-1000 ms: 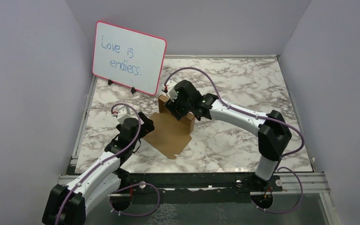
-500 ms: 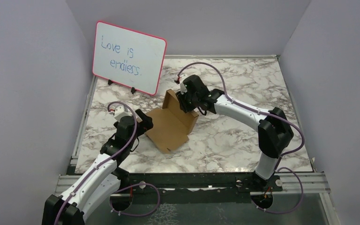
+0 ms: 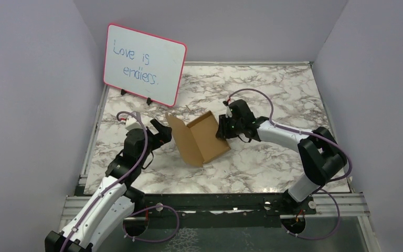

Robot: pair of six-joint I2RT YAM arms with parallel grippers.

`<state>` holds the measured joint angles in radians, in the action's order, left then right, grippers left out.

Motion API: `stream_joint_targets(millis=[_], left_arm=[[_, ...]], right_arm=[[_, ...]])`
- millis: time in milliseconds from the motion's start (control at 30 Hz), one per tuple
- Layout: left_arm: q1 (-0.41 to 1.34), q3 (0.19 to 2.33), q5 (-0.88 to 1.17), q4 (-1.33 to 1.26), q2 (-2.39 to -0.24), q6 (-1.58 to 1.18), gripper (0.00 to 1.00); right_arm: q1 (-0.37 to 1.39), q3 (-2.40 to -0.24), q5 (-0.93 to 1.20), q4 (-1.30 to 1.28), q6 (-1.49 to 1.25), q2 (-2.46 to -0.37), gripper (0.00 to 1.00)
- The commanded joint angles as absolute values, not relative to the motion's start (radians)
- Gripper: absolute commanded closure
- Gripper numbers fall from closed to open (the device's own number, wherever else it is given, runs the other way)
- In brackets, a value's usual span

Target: Fold the paper box

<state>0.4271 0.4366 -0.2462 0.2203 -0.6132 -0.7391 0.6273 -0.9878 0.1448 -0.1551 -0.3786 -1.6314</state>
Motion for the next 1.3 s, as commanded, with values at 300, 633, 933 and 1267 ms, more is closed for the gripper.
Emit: stream_joint_targets(millis=[300, 633, 933, 1267], left_arm=[[0.423, 0.543, -0.071, 0.187, -0.754, -0.711, 0.01], [0.423, 0.639, -0.019, 0.209, -0.826, -0.706, 0.01], [0.424, 0.685, 0.076, 0.154, -0.999, -0.693, 0.01], [0.425, 0.878, 0.22, 0.113, -1.239, -0.584, 0.08]], right_arm=[[0.626, -0.713, 0.226, 0.178, -0.535, -1.467, 0.39], [0.617, -0.643, 0.131, 0.147, -0.489, -1.394, 0.31], [0.617, -0.506, 0.201, 0.275, -0.587, -1.36, 0.31], [0.621, -0.356, 0.218, 0.549, -0.795, -1.36, 0.32]])
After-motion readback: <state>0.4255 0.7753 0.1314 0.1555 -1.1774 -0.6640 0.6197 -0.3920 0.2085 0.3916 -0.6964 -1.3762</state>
